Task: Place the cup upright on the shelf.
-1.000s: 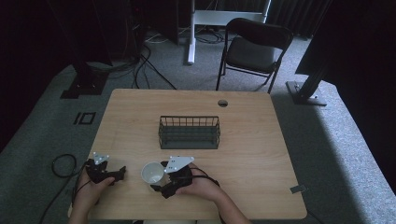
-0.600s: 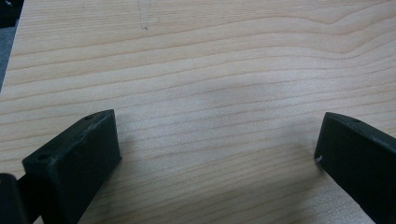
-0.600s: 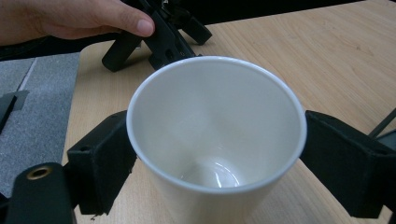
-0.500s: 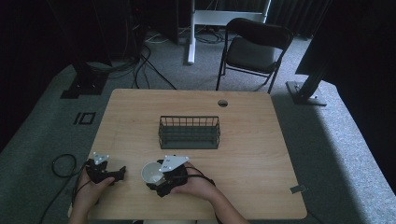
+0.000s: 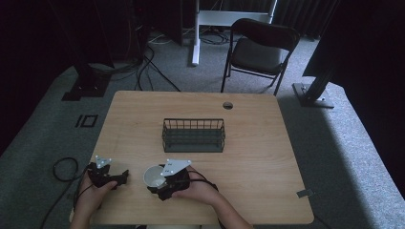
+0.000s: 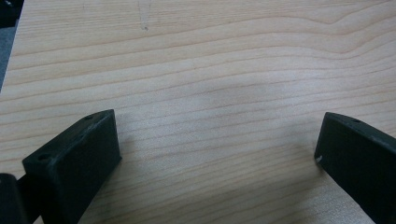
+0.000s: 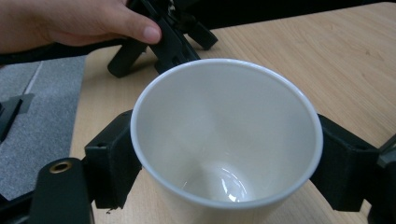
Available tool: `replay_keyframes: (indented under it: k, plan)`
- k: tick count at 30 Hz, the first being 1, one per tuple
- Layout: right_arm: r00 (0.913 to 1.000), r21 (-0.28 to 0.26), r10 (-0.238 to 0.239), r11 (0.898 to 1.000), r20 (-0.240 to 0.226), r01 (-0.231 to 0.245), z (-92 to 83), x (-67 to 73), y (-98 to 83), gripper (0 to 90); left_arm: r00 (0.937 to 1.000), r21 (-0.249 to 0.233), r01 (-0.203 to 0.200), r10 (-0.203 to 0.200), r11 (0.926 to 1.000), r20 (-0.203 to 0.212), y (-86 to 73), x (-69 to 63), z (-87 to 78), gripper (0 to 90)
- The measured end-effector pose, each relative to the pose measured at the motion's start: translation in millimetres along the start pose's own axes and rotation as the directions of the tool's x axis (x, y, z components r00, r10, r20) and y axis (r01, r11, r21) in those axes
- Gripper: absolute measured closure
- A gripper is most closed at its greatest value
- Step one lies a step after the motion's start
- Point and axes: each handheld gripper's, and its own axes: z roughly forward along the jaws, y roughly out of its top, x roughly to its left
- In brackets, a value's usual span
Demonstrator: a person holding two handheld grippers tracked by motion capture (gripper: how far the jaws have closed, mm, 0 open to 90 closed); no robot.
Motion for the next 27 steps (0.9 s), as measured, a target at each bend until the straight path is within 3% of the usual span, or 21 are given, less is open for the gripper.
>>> replay_keyframes:
  k: [9, 20, 27]
  plan:
    - [0.9997, -0.027, 0.021, 0.999, 0.011, -0.020, -10.8, -5.1, 8.5, 19.6, 1.0000, 0.000, 0.000, 0.000, 1.0000, 0.000, 0.0, 0.0, 0.0, 0.3]
    - [0.9991, -0.053, 0.039, 0.998, -0.019, -0.040, -25.9, -8.0, 22.1, 19.7, 1.0000, -0.001, 0.000, 0.000, 1.0000, 0.000, -0.1, 0.0, 0.1, 0.3]
    - [0.9992, -0.096, 0.038, 0.995, 0.017, -0.036, -36.8, -15.4, 39.8, 19.7, 1.0000, -0.002, 0.001, -0.001, 1.0000, 0.000, -0.1, -0.1, 0.1, 0.3]
